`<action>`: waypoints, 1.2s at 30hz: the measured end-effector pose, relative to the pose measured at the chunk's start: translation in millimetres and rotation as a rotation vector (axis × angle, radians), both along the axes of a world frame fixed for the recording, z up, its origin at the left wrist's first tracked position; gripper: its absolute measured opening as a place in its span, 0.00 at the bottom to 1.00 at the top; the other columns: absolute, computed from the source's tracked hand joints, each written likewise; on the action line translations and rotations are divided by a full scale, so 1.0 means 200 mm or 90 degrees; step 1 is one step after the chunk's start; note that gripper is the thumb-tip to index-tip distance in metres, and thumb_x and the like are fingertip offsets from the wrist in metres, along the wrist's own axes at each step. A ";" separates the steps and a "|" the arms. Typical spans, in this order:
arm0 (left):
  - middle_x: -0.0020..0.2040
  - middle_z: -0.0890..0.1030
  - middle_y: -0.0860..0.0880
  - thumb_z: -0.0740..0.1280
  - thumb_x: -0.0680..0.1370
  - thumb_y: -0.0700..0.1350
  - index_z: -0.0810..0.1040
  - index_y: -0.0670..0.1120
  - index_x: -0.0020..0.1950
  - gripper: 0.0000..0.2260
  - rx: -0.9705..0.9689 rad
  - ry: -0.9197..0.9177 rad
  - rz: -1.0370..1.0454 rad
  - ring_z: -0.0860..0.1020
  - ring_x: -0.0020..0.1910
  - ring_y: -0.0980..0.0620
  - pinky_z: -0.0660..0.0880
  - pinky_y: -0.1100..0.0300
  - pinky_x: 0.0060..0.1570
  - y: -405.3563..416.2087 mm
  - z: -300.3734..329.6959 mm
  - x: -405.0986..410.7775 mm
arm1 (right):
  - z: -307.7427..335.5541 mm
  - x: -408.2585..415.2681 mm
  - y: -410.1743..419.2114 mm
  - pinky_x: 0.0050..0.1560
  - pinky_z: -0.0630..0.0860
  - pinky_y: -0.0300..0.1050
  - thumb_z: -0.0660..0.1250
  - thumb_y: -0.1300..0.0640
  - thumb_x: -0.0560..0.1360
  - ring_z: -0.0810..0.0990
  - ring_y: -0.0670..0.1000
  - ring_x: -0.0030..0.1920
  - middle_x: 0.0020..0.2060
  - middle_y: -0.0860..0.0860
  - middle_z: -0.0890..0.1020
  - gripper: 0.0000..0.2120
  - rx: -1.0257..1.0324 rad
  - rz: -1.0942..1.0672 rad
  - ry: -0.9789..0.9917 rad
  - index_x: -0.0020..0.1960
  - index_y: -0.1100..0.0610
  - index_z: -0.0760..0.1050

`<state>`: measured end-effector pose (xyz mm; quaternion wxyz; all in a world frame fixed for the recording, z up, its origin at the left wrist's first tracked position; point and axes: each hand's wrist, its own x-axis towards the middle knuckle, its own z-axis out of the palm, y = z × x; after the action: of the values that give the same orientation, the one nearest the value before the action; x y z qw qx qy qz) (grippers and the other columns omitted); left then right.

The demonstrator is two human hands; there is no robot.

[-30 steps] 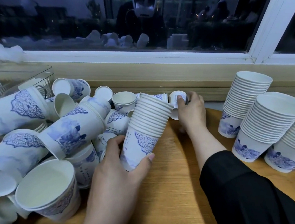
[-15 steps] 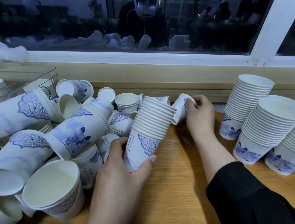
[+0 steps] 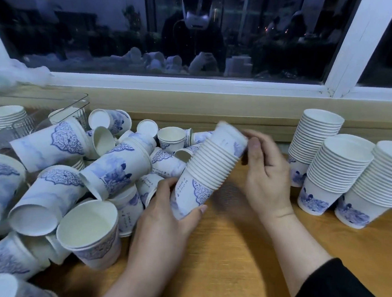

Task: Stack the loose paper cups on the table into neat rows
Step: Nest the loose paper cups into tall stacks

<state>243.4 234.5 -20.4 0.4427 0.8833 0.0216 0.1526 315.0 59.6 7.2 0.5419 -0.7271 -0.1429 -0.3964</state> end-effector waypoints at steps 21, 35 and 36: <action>0.56 0.74 0.63 0.70 0.76 0.55 0.62 0.64 0.62 0.22 -0.081 -0.019 -0.017 0.74 0.55 0.61 0.66 0.62 0.49 0.00 -0.05 0.05 | -0.18 0.53 0.01 0.31 0.66 0.26 0.58 0.60 0.82 0.76 0.37 0.28 0.41 0.47 0.78 0.14 -0.104 0.053 0.402 0.61 0.56 0.80; 0.63 0.76 0.56 0.70 0.75 0.56 0.63 0.61 0.66 0.24 -0.033 0.006 -0.029 0.76 0.61 0.53 0.71 0.56 0.55 0.00 -0.04 0.04 | 0.19 0.11 -0.02 0.54 0.79 0.57 0.65 0.56 0.80 0.80 0.52 0.51 0.50 0.44 0.82 0.13 0.212 -0.040 0.003 0.60 0.42 0.75; 0.63 0.76 0.56 0.70 0.76 0.56 0.63 0.60 0.67 0.24 -0.029 0.006 -0.029 0.76 0.61 0.53 0.72 0.55 0.56 0.00 -0.04 0.04 | 0.23 0.06 -0.03 0.55 0.79 0.57 0.64 0.56 0.81 0.81 0.53 0.51 0.52 0.45 0.82 0.13 0.193 -0.036 -0.013 0.62 0.43 0.76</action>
<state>250.4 234.5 -28.1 0.4657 0.8741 0.0076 0.1377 327.1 54.0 52.3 0.6327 -0.6367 -0.0665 -0.4357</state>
